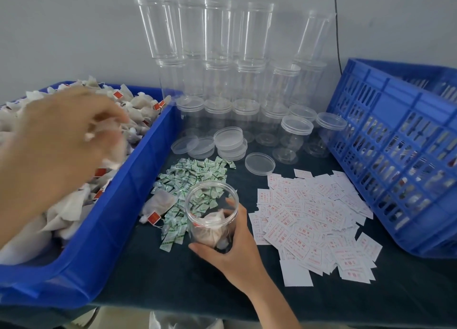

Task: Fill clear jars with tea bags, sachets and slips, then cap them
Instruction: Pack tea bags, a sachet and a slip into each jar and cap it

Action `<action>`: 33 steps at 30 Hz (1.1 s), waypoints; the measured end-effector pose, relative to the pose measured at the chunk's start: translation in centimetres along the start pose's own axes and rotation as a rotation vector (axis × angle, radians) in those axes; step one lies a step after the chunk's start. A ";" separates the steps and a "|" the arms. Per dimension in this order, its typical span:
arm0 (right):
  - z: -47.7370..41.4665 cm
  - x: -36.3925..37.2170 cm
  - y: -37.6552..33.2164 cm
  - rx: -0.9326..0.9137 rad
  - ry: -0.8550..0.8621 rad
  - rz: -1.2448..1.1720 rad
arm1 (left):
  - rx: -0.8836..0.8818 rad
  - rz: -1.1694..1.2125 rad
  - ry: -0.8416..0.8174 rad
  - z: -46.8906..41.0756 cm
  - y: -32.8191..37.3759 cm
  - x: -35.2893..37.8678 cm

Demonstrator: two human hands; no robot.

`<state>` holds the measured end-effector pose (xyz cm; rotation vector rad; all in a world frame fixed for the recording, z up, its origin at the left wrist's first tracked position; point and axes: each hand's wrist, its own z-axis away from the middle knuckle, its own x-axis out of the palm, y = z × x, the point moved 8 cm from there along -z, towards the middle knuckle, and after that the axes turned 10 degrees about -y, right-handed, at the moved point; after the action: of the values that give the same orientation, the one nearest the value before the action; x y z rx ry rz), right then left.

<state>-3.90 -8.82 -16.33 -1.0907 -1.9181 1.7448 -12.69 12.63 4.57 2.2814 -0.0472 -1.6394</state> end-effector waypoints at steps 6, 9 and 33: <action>0.1 -0.1 0.1 0.009 -0.002 0.028 | 0.101 0.450 -0.089 0.5 10.0 5.0; 0.0 0.0 0.1 0.006 -0.018 0.019 | 0.028 0.441 -0.203 0.3 9.6 8.4; -0.3 0.1 0.6 -0.005 -0.010 0.004 | -0.210 0.090 0.113 2.0 -3.7 3.1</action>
<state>-3.61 -8.58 -16.85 -1.0900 -1.9291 1.7514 -14.13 14.95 0.07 2.1745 0.0457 -1.3984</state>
